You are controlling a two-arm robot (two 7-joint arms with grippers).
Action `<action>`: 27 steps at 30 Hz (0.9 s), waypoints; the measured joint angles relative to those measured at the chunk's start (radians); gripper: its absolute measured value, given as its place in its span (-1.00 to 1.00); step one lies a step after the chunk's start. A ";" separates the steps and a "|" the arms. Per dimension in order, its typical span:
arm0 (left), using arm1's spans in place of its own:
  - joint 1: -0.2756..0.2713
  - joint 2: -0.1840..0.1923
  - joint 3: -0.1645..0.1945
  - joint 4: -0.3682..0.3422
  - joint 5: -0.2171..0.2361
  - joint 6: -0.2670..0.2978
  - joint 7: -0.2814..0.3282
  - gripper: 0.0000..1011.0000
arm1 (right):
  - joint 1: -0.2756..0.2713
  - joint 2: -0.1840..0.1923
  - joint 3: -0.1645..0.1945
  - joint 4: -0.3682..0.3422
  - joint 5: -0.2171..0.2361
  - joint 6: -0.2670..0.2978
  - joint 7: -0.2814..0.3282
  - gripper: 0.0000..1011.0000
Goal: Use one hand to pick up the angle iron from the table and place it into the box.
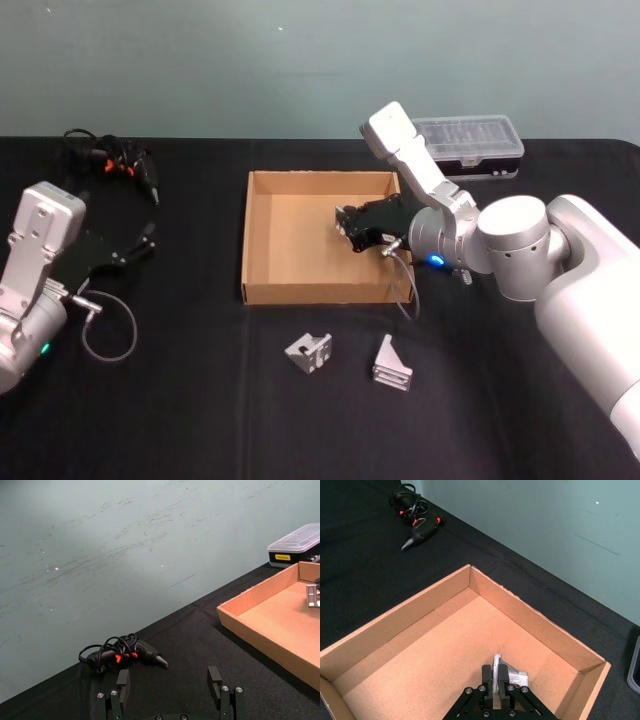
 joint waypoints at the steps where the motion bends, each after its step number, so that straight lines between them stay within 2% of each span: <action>1: 0.000 0.000 0.000 0.000 0.000 0.000 0.000 1.00 | 0.000 -0.001 0.001 0.001 -0.001 0.000 0.000 -0.85; 12: 0.000 0.000 0.000 0.000 0.000 0.000 0.000 1.00 | 0.000 0.000 0.001 0.001 0.000 0.000 0.001 -0.82; 27: 0.000 0.000 0.000 0.000 0.000 0.000 0.000 1.00 | 0.000 0.001 0.000 -0.002 0.000 0.001 0.000 0.11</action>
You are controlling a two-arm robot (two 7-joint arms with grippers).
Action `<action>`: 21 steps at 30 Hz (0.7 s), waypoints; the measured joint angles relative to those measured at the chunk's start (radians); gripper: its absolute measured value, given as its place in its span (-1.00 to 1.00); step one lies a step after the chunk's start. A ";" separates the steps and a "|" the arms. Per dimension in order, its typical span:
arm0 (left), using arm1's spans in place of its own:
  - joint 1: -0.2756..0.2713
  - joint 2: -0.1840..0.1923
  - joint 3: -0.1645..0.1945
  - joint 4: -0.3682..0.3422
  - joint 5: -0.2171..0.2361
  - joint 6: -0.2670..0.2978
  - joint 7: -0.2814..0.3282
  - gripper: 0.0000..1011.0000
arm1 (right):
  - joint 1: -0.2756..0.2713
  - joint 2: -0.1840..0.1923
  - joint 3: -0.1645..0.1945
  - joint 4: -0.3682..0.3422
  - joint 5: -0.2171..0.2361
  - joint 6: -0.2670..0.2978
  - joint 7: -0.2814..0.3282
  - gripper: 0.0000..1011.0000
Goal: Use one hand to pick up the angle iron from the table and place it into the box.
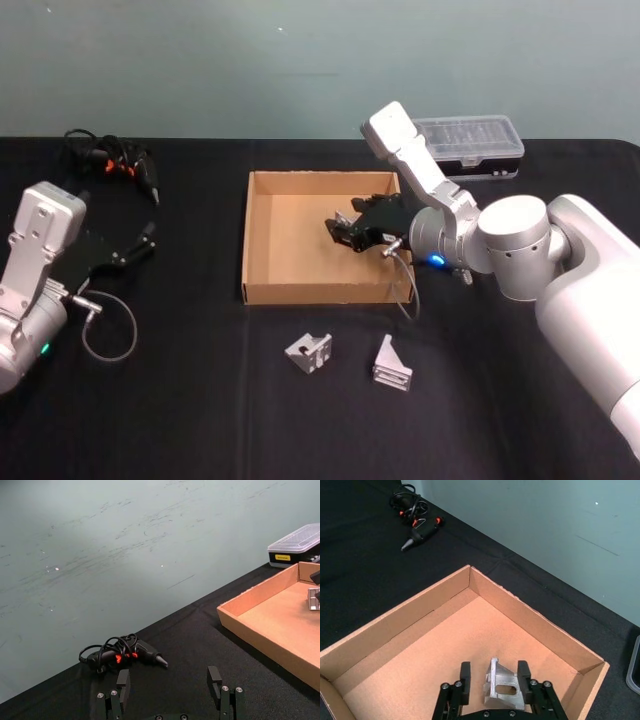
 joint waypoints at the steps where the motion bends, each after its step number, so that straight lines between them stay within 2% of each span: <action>1: 0.000 0.000 0.000 0.000 0.000 0.000 0.000 1.00 | 0.000 0.000 0.000 0.000 0.000 0.000 0.000 0.19; 3: 0.000 0.000 0.000 0.000 0.000 0.000 0.000 1.00 | 0.000 0.000 0.000 0.000 0.000 0.000 0.000 0.23; 6: 0.000 0.000 0.000 0.000 0.000 0.000 0.000 1.00 | 0.000 0.000 0.000 -0.001 0.000 0.000 0.000 0.50; 10: 0.000 0.000 0.000 0.000 0.000 0.000 0.000 1.00 | -0.001 0.001 0.001 -0.004 0.001 -0.001 0.000 0.72; 15: 0.000 0.000 0.000 0.000 0.000 0.000 0.000 1.00 | -0.031 0.018 0.006 -0.059 -0.012 -0.017 -0.013 0.96; 21: 0.000 0.000 0.000 0.000 0.000 0.000 0.000 1.00 | -0.087 0.058 0.019 -0.167 -0.018 -0.023 -0.014 0.99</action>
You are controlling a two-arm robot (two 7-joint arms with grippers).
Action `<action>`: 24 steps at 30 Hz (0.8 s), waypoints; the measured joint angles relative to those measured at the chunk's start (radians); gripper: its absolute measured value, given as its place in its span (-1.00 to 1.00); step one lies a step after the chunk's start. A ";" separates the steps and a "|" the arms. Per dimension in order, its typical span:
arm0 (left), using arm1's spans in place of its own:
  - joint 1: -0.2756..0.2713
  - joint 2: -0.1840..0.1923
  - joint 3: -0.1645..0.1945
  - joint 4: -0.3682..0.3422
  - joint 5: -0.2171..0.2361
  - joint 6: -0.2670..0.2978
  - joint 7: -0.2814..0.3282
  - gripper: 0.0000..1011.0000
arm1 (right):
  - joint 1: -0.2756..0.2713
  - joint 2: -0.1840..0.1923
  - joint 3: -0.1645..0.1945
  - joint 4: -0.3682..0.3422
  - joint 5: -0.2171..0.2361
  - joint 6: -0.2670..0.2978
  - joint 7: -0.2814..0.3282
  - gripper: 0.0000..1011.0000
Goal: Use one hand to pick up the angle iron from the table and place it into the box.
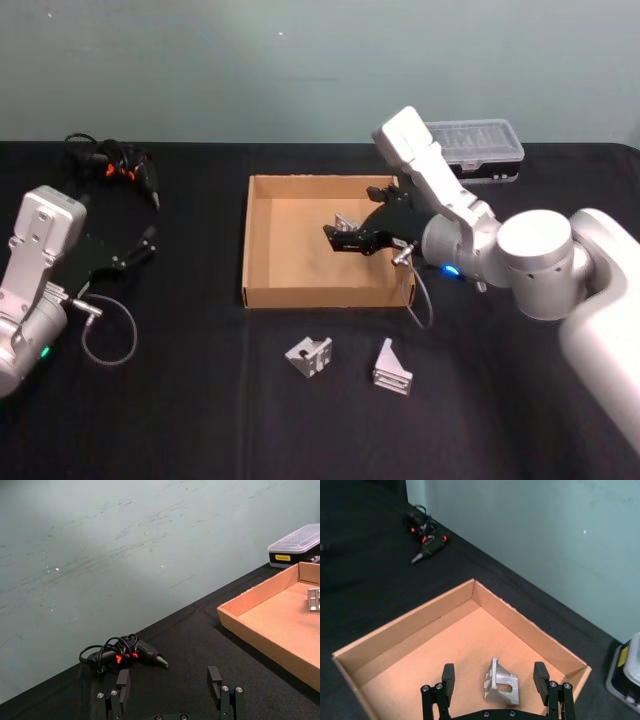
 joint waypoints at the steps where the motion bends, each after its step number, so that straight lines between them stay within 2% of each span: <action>1: 0.000 0.000 0.000 0.000 0.000 0.000 0.000 1.00 | -0.012 0.008 0.004 -0.023 0.001 0.000 0.000 0.99; 6: 0.000 0.000 0.000 0.000 0.000 0.000 0.000 1.00 | -0.106 0.071 0.033 -0.191 0.020 0.018 0.006 0.99; 9: 0.000 0.000 0.000 0.000 0.000 0.000 0.000 1.00 | -0.191 0.132 0.061 -0.322 0.053 0.026 0.028 0.99; 12: 0.000 0.000 0.000 0.000 0.000 0.000 0.000 1.00 | -0.243 0.171 0.081 -0.393 0.082 0.026 0.045 0.99; 13: 0.000 0.000 0.000 0.000 0.000 0.000 0.000 1.00 | -0.278 0.198 0.095 -0.433 0.103 0.026 0.056 0.99; 16: 0.000 0.000 0.000 0.000 0.000 0.000 0.000 1.00 | -0.328 0.240 0.114 -0.487 0.132 0.024 0.077 0.99; 20: 0.000 0.000 0.000 0.000 0.000 0.000 0.000 1.00 | -0.413 0.320 0.147 -0.562 0.187 0.011 0.119 0.99; 24: 0.000 0.000 0.000 0.000 0.000 0.000 0.000 1.00 | -0.466 0.388 0.165 -0.606 0.220 -0.012 0.165 0.99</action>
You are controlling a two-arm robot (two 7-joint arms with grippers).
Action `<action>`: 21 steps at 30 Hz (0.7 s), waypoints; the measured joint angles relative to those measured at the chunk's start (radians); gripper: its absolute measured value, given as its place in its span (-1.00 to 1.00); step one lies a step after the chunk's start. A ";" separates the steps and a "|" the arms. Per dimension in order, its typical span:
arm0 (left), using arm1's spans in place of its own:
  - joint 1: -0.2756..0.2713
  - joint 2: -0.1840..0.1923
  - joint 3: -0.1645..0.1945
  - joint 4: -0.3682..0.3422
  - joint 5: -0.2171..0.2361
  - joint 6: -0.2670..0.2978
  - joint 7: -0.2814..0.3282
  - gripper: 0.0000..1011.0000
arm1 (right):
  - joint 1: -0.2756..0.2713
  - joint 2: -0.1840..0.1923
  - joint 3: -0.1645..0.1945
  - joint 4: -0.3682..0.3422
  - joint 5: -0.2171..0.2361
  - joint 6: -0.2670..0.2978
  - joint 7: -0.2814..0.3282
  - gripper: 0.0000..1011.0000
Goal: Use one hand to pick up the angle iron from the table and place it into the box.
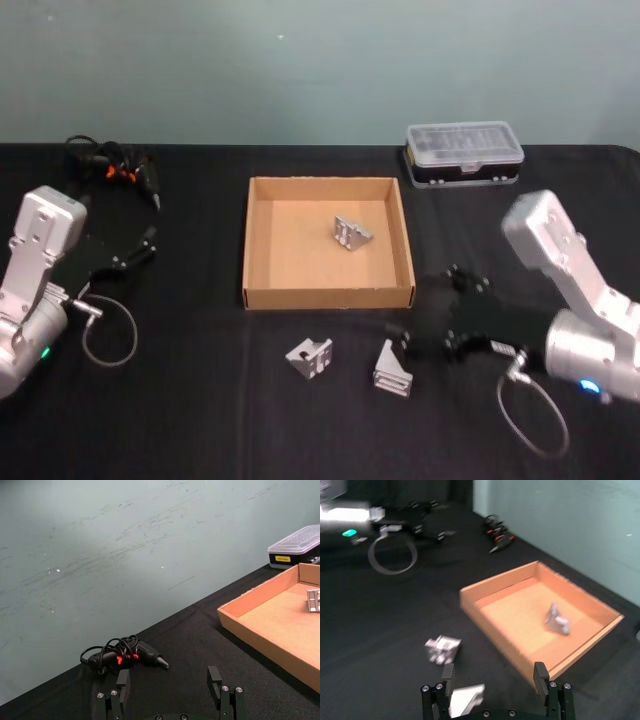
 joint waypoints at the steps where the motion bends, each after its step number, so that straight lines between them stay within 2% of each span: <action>1: 0.000 0.000 0.000 0.000 0.000 0.000 0.000 1.00 | -0.010 0.015 0.002 -0.007 0.005 -0.005 0.009 0.99; 2: 0.000 0.000 0.000 0.000 0.000 0.000 0.000 1.00 | -0.025 0.039 0.005 -0.019 0.014 -0.017 0.028 0.99; 6: 0.000 0.000 0.000 0.000 0.000 0.000 0.000 1.00 | -0.058 0.095 0.007 -0.038 0.035 -0.051 0.071 0.99; 11: 0.000 0.000 0.000 0.000 0.000 0.000 0.000 1.00 | -0.087 0.145 0.001 -0.040 0.055 -0.077 0.103 0.99; 14: 0.000 0.000 0.000 0.000 0.000 0.000 0.000 1.00 | -0.093 0.163 -0.011 -0.038 0.059 -0.086 0.114 0.99; 21: 0.000 0.000 0.000 0.000 0.000 0.000 0.000 1.00 | -0.081 0.176 -0.047 -0.031 0.053 -0.083 0.117 0.99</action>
